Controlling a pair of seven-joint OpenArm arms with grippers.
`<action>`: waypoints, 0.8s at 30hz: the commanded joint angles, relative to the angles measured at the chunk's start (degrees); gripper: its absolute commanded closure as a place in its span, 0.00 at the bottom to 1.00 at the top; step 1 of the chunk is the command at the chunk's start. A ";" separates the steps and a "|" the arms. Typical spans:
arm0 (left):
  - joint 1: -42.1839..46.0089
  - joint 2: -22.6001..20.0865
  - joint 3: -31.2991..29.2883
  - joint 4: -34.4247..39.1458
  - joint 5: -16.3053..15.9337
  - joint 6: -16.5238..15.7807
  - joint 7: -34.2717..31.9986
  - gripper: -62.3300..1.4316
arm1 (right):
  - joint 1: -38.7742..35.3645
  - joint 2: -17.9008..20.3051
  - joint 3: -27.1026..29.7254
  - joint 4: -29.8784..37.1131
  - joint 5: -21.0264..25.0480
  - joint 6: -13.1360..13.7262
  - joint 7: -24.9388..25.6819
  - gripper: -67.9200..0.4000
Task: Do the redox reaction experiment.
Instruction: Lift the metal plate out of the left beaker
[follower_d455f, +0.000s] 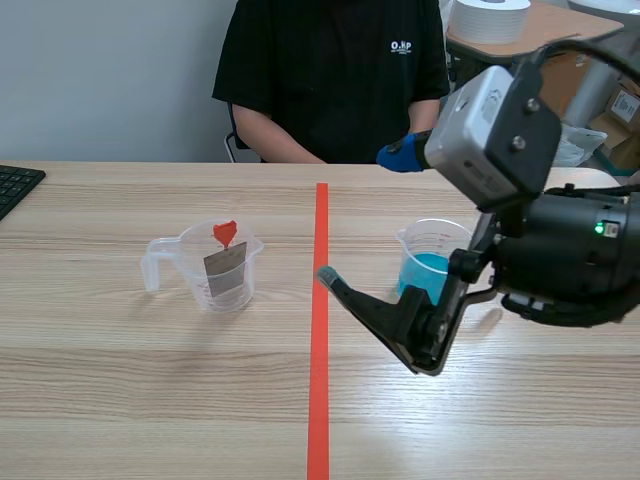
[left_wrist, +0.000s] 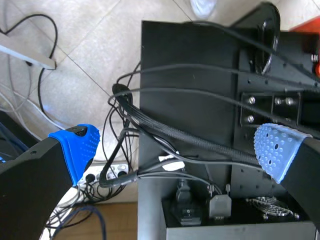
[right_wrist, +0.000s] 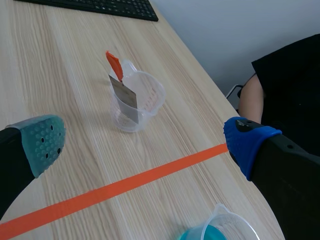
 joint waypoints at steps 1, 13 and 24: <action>0.28 -0.46 -0.15 -0.02 -0.17 -0.15 -0.63 0.00 | 2.62 -1.11 -0.31 -1.42 0.13 0.31 0.46 0.00; 0.28 -0.33 -0.15 -0.68 -0.20 -0.15 -0.66 0.00 | 16.79 -9.88 -9.44 -13.86 -2.03 6.29 1.75 0.00; 0.31 -0.33 -0.15 -0.68 -0.20 -0.15 -0.68 0.00 | 28.28 -17.16 -19.17 -24.79 -6.71 6.47 3.72 0.00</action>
